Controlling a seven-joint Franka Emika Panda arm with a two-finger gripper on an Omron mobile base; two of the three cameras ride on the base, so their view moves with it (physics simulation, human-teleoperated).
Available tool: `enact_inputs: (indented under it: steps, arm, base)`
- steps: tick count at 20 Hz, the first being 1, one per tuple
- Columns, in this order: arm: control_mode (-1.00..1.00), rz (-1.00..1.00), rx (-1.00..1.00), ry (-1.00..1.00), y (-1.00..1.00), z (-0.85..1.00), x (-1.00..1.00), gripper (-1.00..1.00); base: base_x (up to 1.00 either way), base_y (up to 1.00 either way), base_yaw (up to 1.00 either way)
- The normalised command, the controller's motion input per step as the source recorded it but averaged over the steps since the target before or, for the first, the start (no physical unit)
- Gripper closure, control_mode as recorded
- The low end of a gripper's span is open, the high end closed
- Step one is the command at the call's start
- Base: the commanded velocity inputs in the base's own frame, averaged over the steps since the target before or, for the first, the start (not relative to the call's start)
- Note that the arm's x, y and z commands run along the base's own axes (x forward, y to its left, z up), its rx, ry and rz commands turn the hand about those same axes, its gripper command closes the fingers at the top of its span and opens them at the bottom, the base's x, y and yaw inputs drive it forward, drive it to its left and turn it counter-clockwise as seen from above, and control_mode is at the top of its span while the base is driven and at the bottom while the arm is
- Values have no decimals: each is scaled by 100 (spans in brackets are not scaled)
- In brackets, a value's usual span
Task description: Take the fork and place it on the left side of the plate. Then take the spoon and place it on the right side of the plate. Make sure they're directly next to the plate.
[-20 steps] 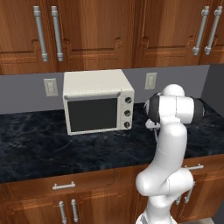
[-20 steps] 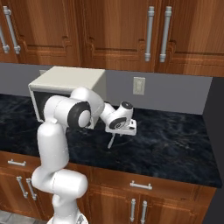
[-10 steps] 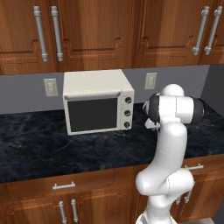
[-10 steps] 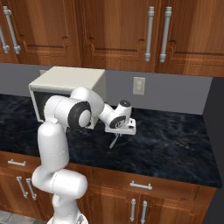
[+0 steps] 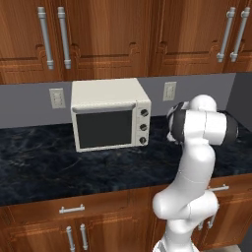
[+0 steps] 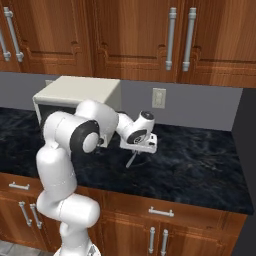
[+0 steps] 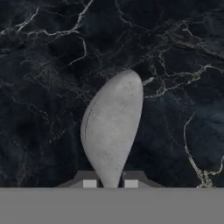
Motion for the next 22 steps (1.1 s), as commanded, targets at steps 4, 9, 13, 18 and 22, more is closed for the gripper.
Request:
enact_inputs:
  steps: [4, 9, 13, 18, 22]
  arm:
    - [-100, 0, 21, 0, -22, 79, -75, 100]
    - [-100, 0, 22, 0, -27, 93, -86, 100]
    - [-100, 0, 19, 0, -24, 100, -93, 100]
    - [-100, -1, 3, 0, -3, 93, -98, 100]
    - [-100, -12, -15, 0, 1, 34, -100, 100]
  base:
    - [0, 0, 0]
    - [0, 0, 0]
    - [0, 0, 0]
    - [0, 0, 0]
    - [0, 0, 0]
